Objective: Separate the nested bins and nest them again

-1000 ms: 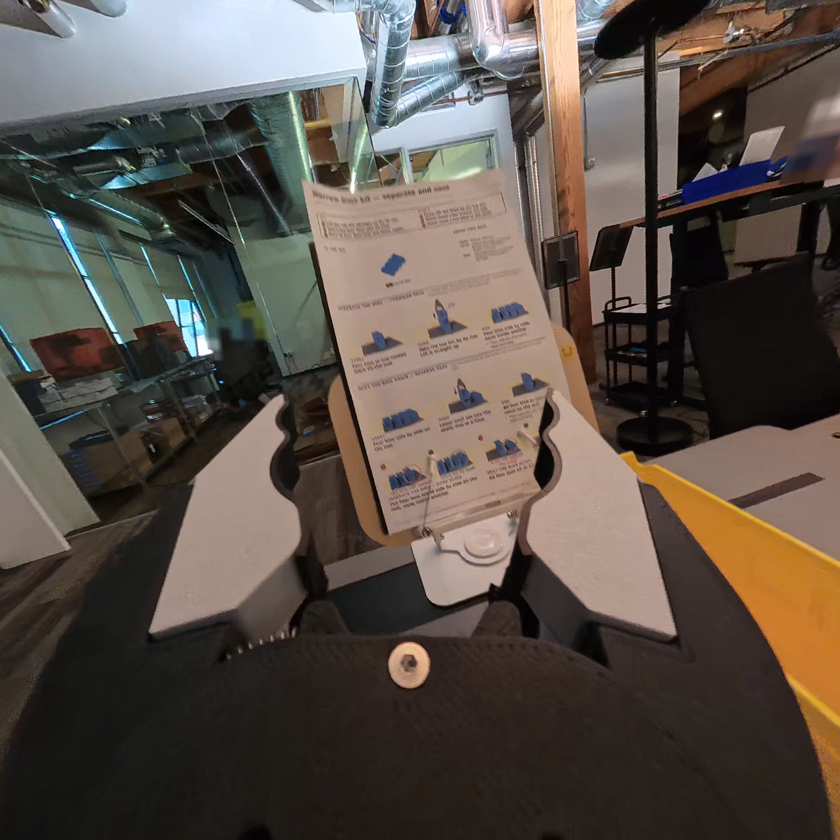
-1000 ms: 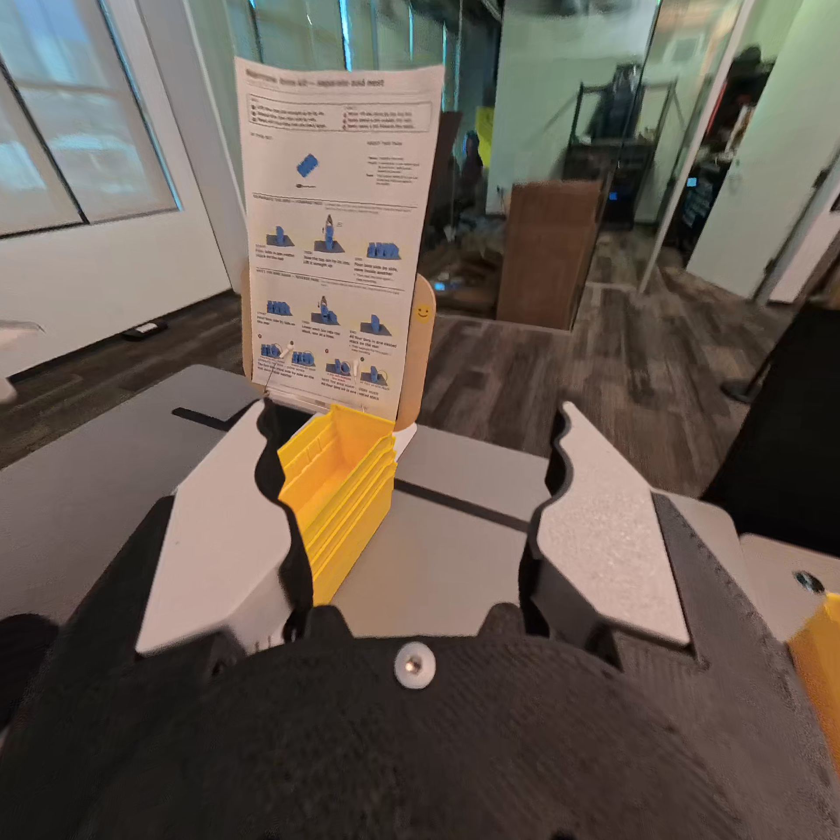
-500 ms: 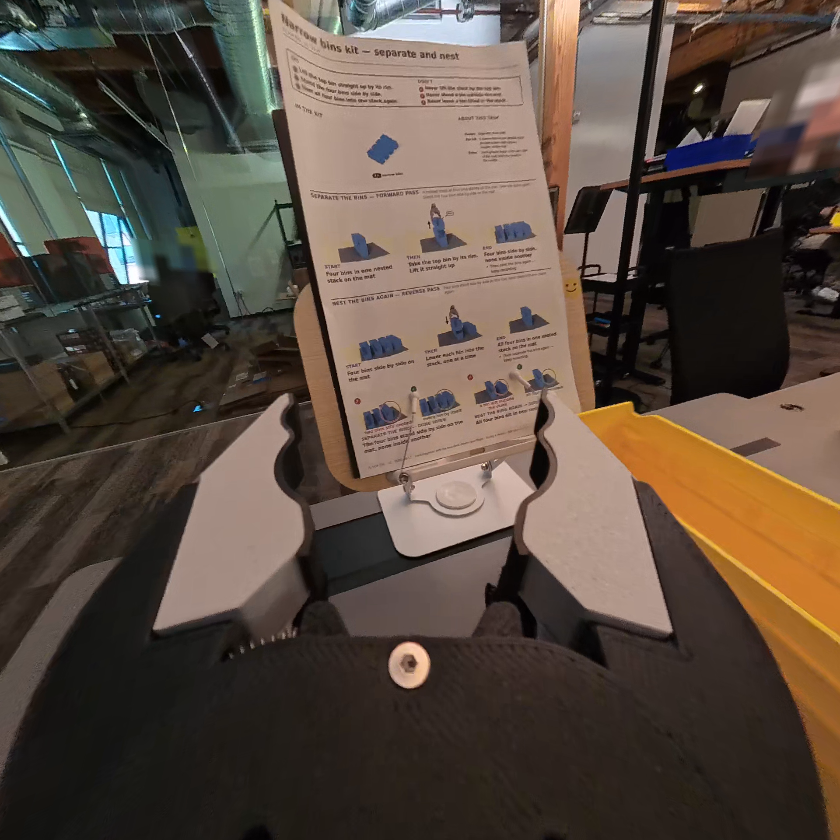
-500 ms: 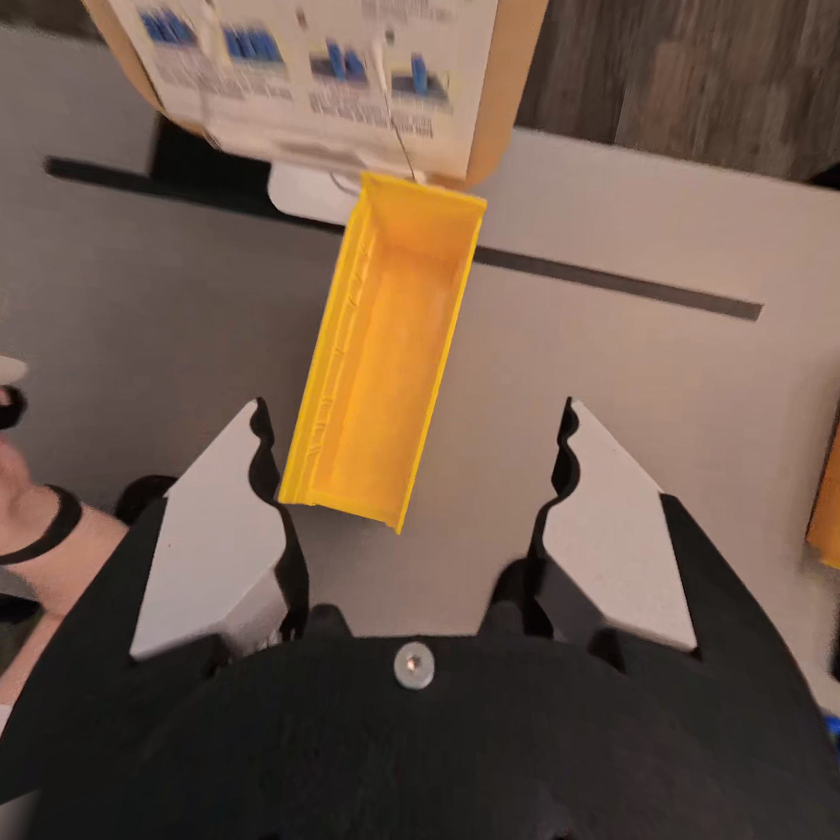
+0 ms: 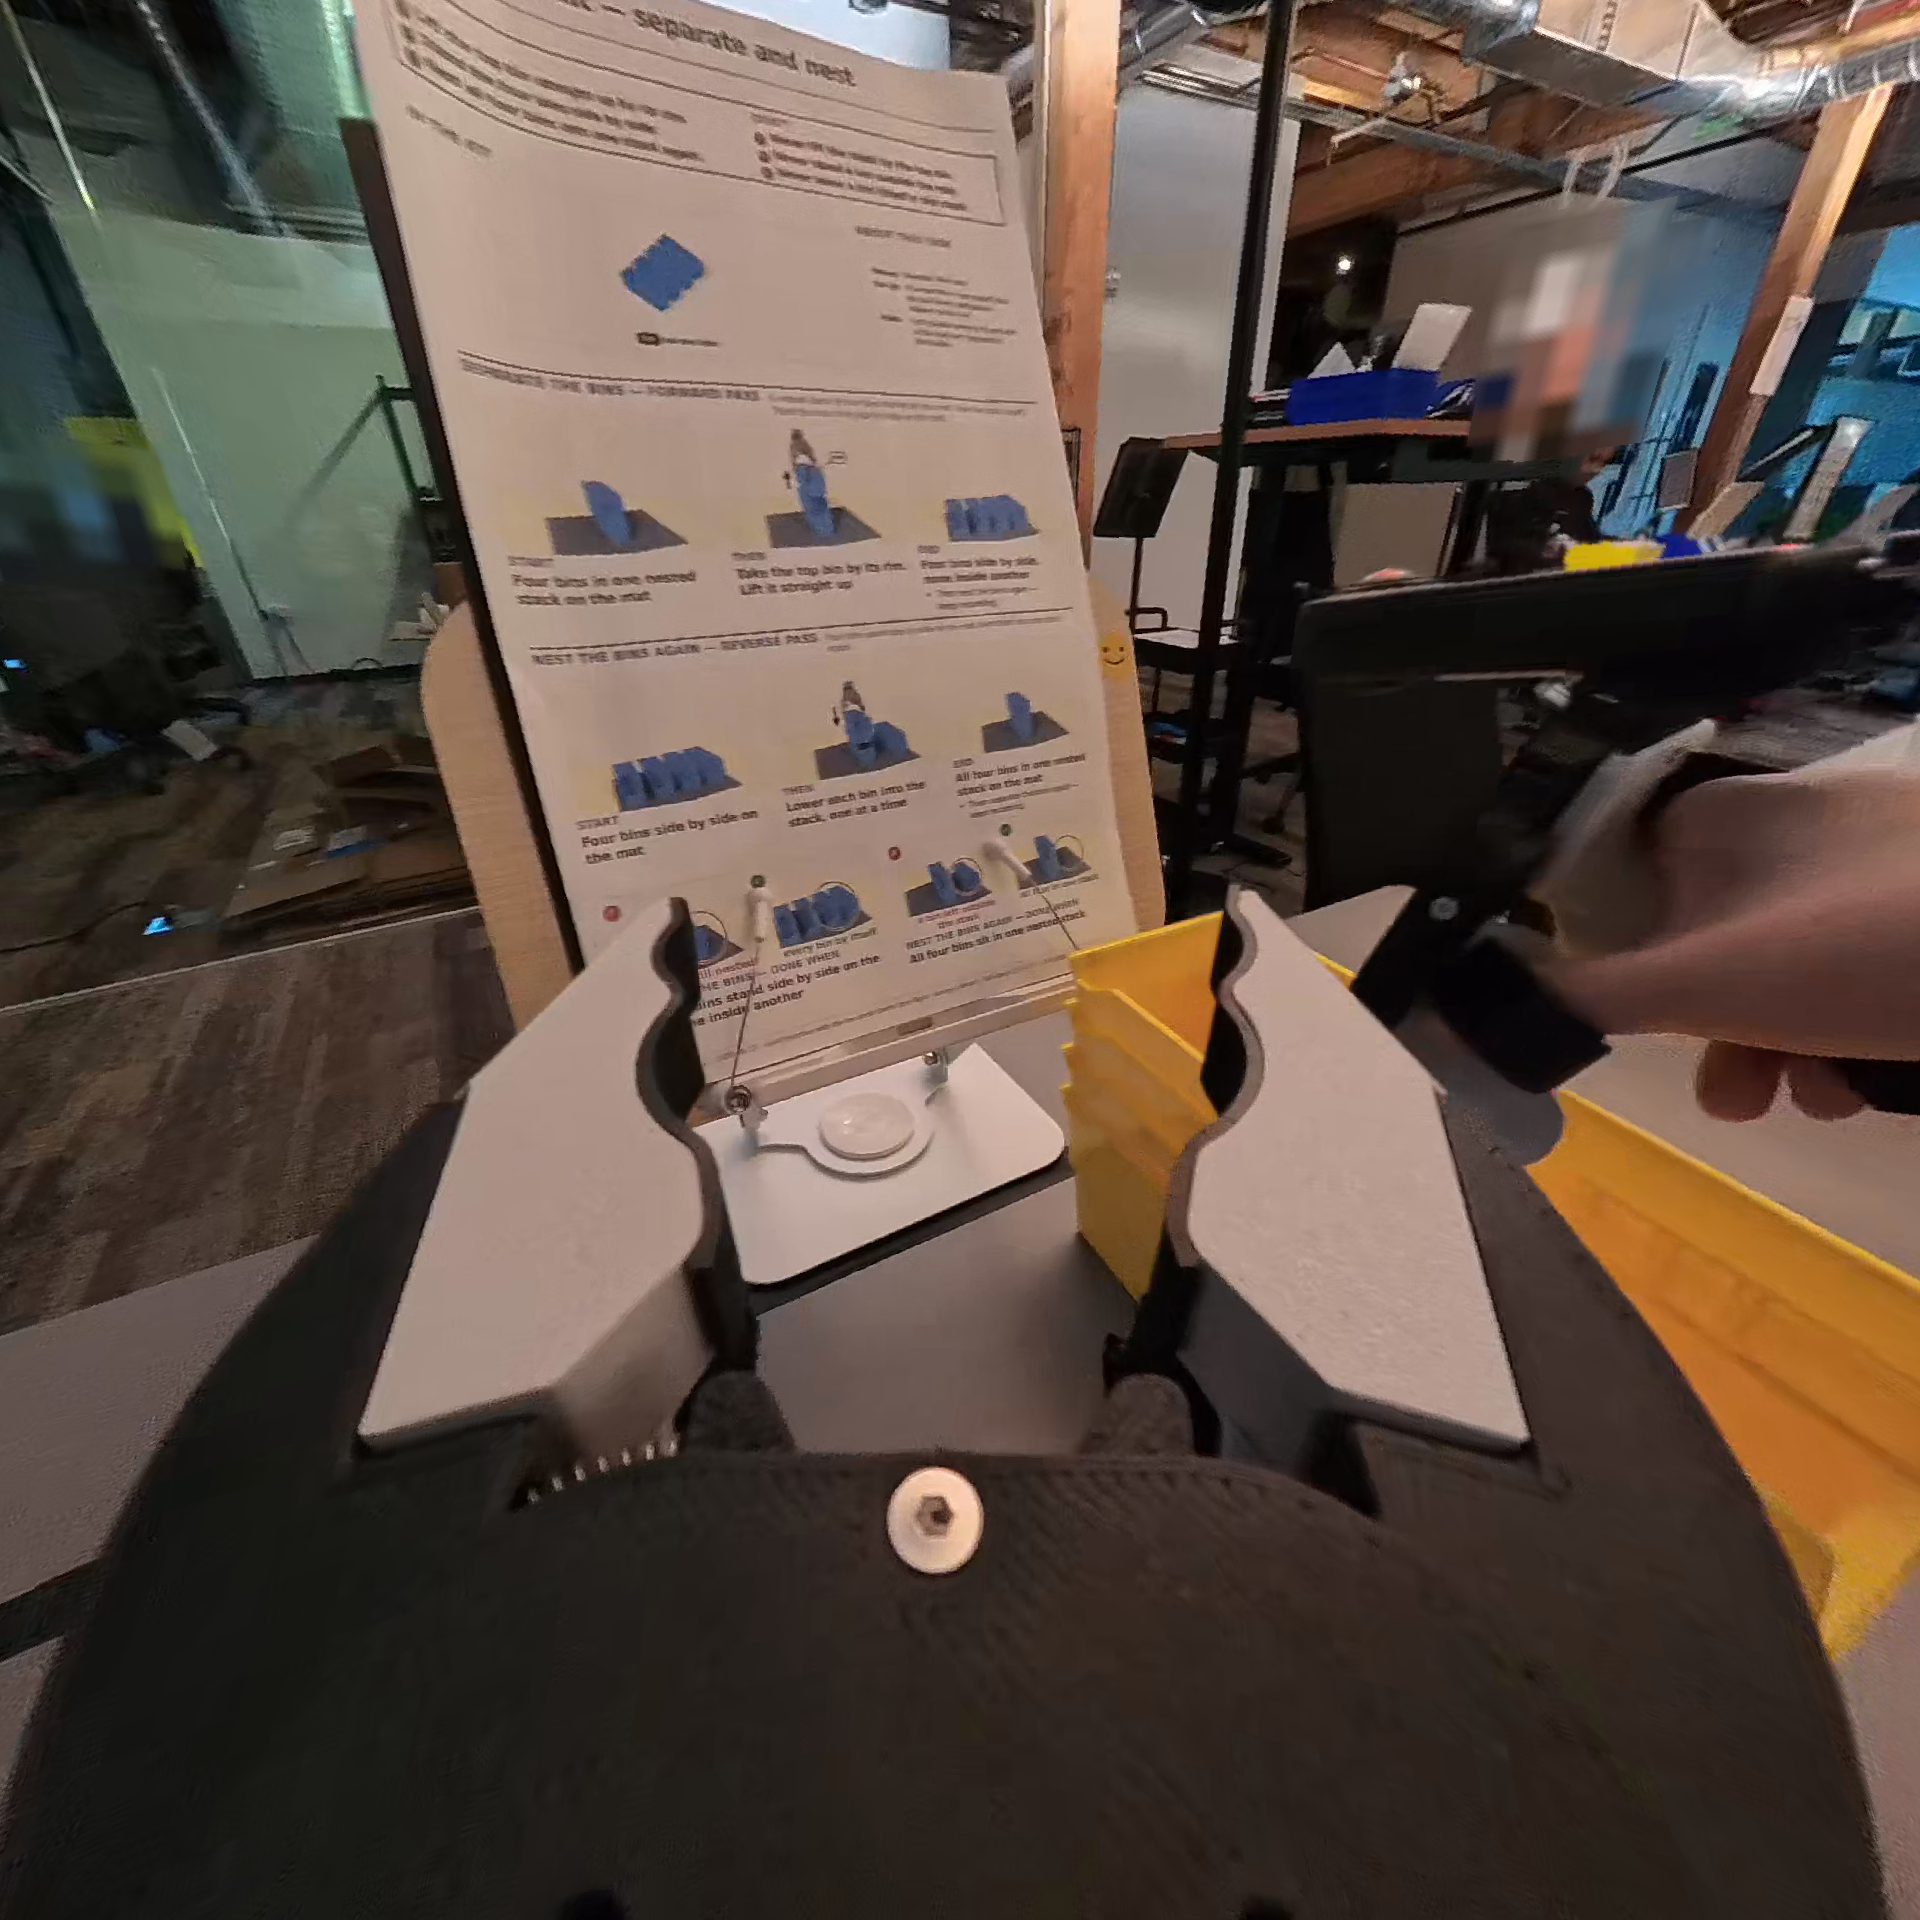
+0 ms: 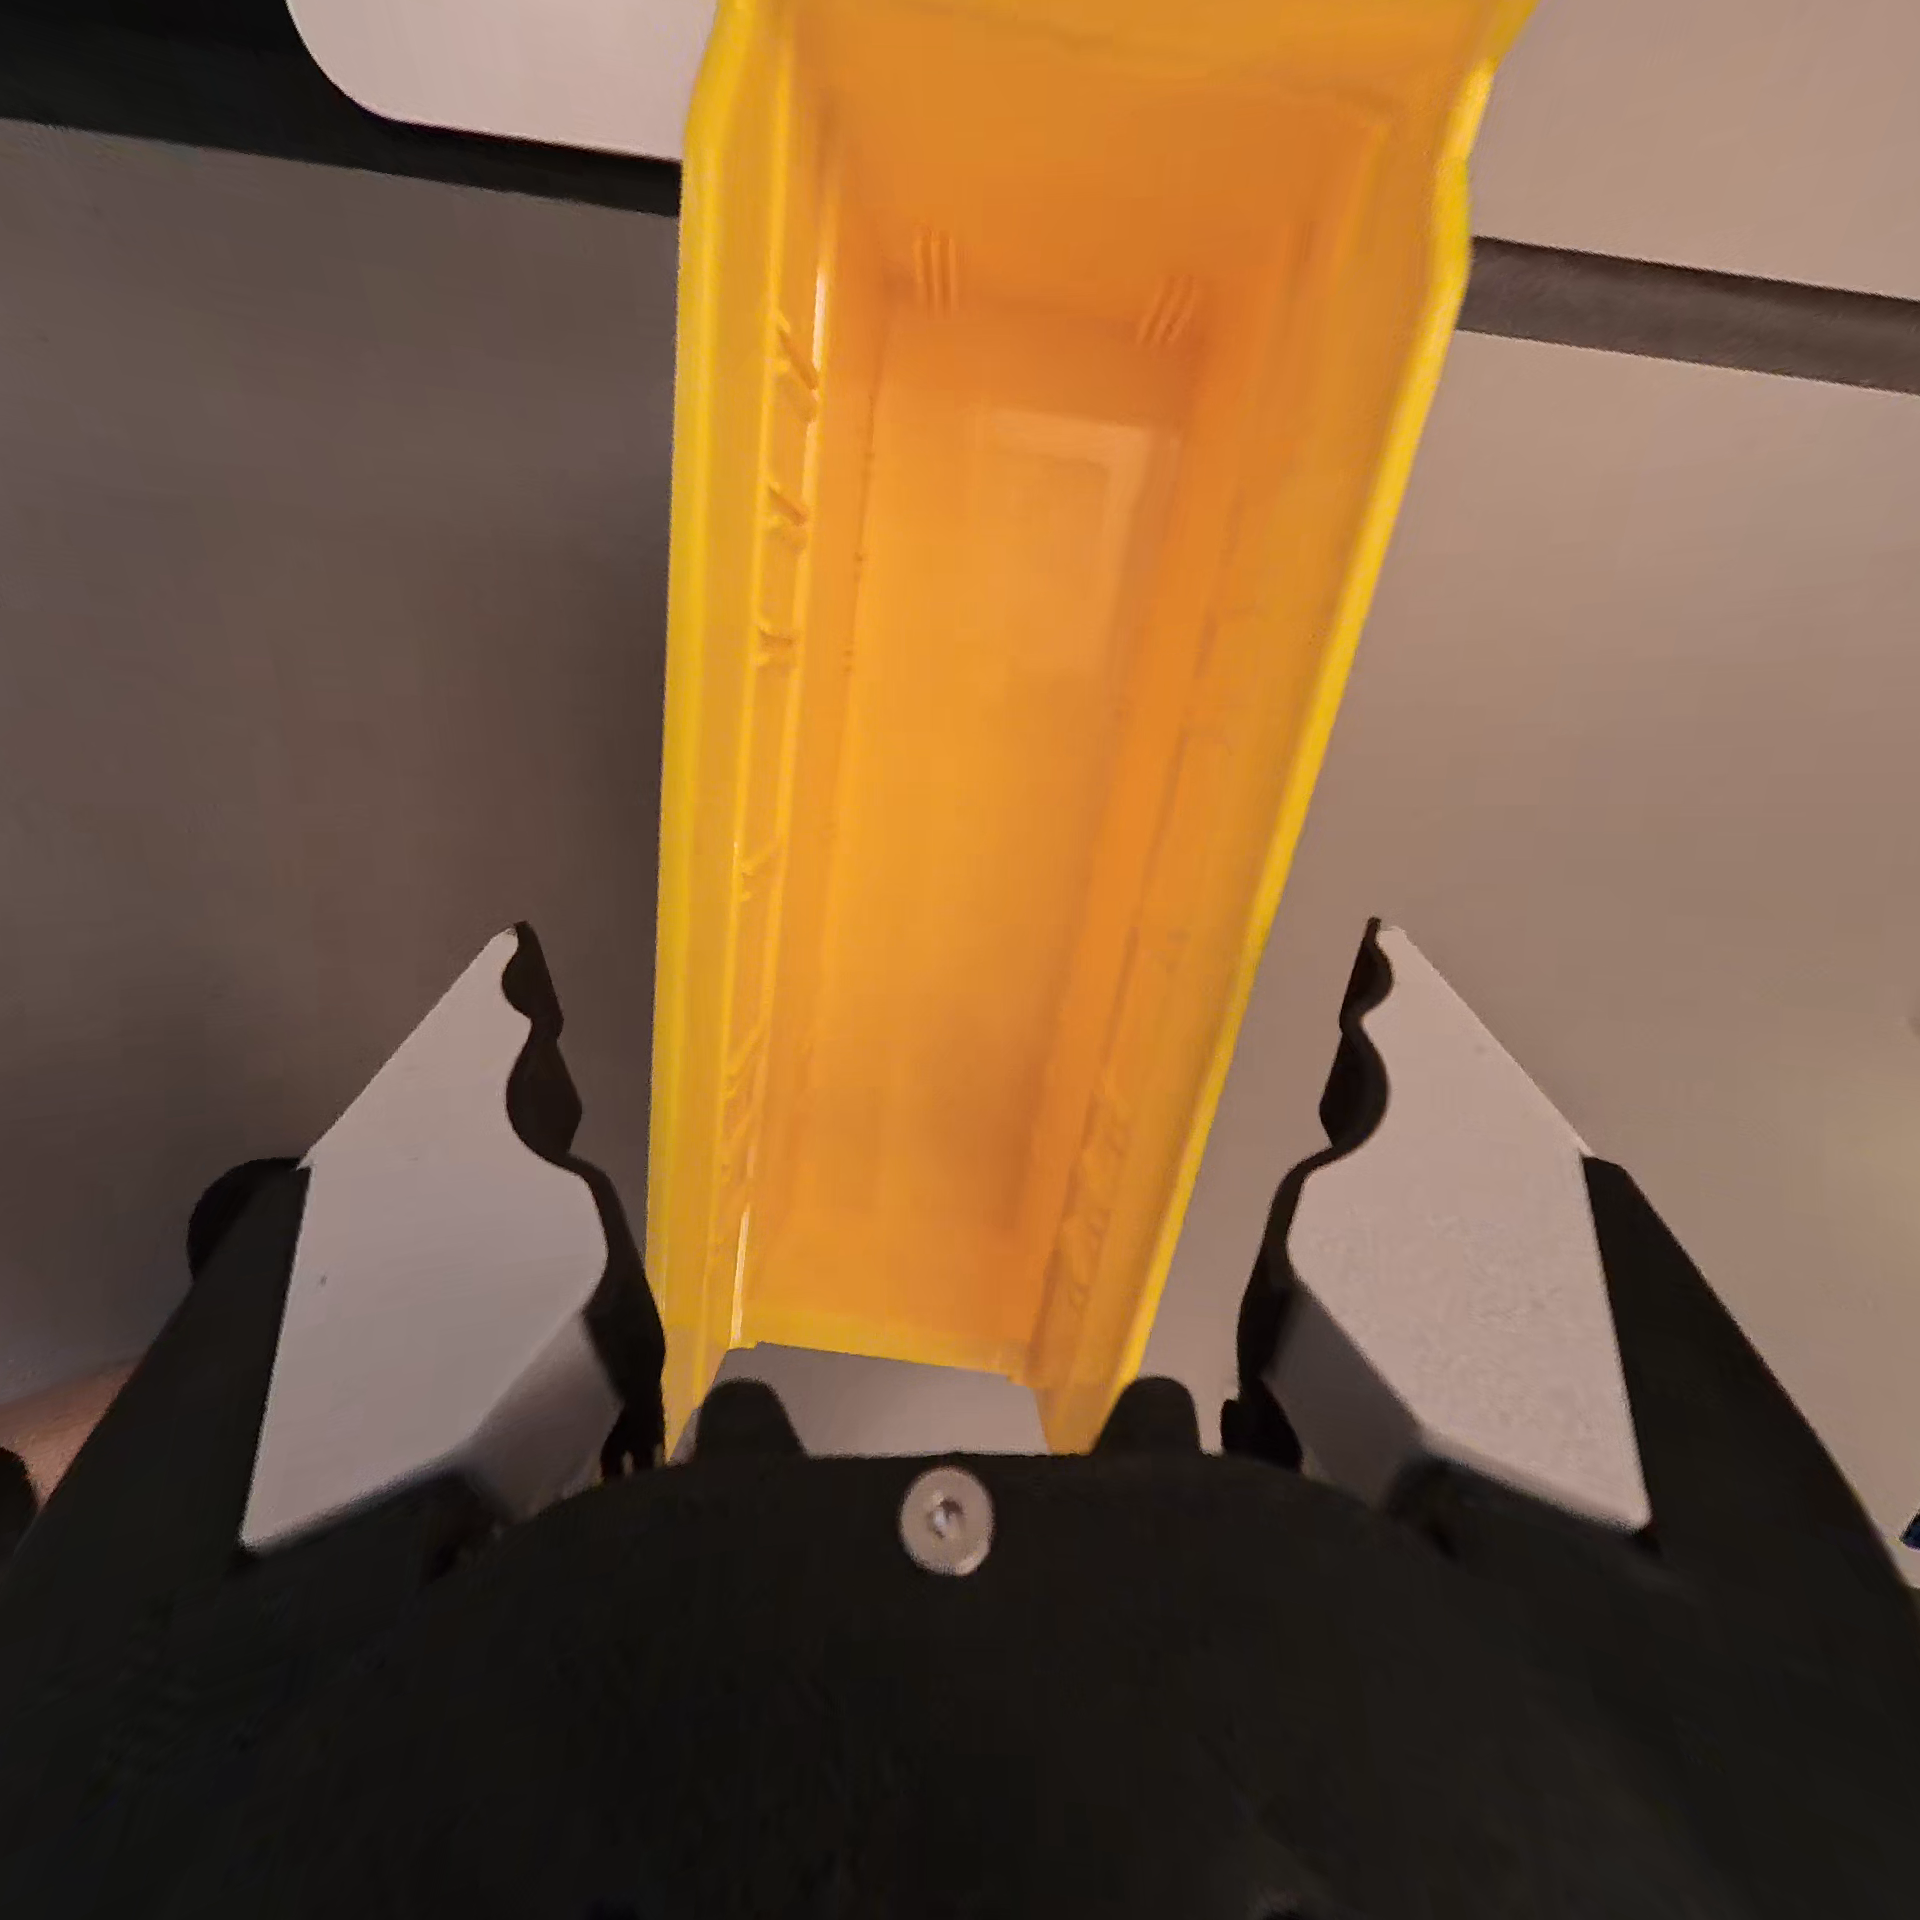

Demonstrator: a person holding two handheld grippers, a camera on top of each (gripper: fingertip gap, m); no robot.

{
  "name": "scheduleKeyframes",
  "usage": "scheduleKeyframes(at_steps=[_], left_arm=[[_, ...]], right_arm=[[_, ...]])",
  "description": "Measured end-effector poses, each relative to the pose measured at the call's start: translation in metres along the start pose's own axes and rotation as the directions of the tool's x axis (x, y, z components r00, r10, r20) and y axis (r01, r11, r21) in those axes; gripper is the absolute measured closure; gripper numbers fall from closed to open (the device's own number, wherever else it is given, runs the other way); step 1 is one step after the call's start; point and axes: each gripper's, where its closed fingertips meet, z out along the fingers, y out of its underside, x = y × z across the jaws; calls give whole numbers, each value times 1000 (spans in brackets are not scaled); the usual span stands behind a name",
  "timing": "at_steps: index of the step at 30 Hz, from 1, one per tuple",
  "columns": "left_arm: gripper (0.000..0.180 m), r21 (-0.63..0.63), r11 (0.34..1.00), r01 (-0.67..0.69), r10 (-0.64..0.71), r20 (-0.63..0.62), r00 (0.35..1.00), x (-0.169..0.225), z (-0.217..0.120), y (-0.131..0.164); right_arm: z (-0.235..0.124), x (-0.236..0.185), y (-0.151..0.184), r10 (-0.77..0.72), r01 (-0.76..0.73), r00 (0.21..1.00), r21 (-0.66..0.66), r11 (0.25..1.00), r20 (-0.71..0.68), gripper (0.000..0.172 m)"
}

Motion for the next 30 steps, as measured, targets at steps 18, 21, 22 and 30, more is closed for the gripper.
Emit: scheduleKeyframes(at_steps=[18, 21, 22, 30], left_arm=[[89, -41, 995, 95, -100, -122, 987, 18, -7, -1], [90, -52, 993, 109, -115, -138, 984, 21, -6, 1], [89, -55, 993, 107, -114, -137, 984, 21, -6, 1], [90, -64, 989, 131, -140, -170, 975, 28, -7, 1]], right_arm=[[15, 2, 16, 14, -17, 1000, -158, 987, -19, 58], [6, 2, 17, 19, -22, 1000, -172, 985, -16, 57], [1, 2, 16, 22, -24, 1000, -167, 986, -11, 57], [-81, 12, 0, 36, -31, 995, -50, 998, 94, 56]])
